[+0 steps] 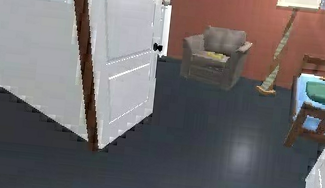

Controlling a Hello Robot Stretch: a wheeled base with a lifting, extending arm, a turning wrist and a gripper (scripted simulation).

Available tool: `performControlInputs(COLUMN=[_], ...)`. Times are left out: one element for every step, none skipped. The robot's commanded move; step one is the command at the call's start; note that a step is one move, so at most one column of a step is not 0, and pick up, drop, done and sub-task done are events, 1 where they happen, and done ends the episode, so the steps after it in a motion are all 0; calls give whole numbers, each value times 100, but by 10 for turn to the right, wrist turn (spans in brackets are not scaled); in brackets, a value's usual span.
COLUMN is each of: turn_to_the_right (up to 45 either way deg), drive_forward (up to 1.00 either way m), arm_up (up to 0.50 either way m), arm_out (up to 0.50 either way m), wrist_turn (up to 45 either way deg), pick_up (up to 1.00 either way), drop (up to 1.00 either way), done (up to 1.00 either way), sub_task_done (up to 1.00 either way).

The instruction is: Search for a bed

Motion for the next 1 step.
performControlInputs(turn_to_the_right=[180], drive_forward=[0], arm_up=[0], arm_out=[0], wrist_turn=[0], pick_up=[0], drop=[0], done=[0], sub_task_done=[0])
